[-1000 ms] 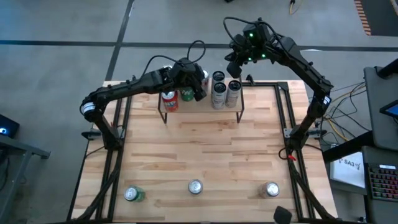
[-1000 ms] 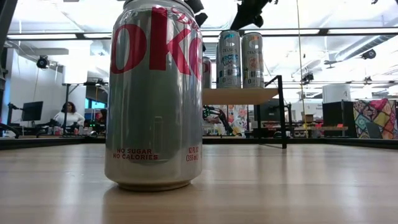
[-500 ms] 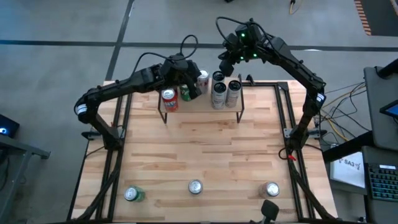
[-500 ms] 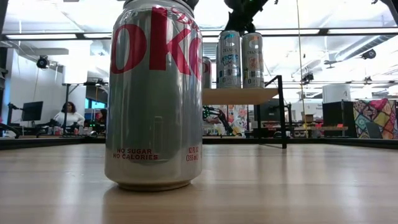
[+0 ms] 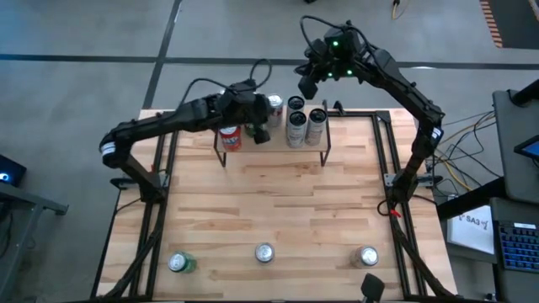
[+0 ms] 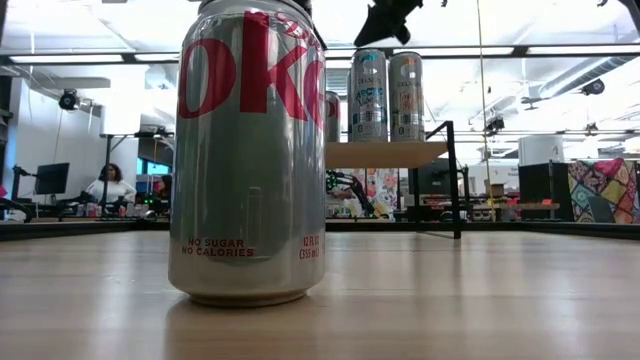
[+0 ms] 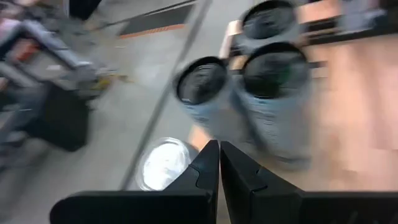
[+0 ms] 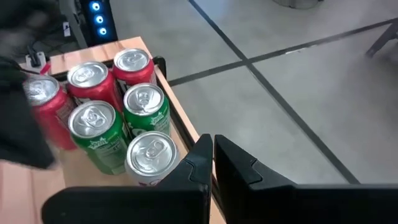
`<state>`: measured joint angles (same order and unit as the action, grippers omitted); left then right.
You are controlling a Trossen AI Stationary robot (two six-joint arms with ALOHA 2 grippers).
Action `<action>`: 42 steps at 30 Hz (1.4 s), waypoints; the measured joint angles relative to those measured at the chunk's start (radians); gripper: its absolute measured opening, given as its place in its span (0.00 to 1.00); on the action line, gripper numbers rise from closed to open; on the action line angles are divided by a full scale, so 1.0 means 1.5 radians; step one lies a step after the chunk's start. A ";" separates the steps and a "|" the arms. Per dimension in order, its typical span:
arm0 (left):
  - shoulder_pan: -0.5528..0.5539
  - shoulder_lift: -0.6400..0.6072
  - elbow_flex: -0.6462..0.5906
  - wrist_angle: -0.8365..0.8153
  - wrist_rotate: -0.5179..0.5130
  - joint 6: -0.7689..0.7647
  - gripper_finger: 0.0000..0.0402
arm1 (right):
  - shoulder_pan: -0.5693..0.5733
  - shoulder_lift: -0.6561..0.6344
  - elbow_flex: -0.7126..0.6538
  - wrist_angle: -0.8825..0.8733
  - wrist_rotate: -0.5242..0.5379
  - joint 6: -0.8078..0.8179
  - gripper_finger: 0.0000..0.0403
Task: Place canned beverage on shelf
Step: Adjust the soda cans on the shelf
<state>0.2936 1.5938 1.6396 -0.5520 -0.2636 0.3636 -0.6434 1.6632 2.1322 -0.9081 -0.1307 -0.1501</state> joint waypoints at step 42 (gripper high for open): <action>0.035 0.074 -0.020 0.050 -0.057 -0.050 0.00 | 0.001 -0.018 0.019 -0.056 0.000 -0.005 0.02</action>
<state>0.3468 1.7046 1.6093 -0.4770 -0.3492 0.2894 -0.6415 1.6356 2.1601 -0.9916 -0.1303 -0.1581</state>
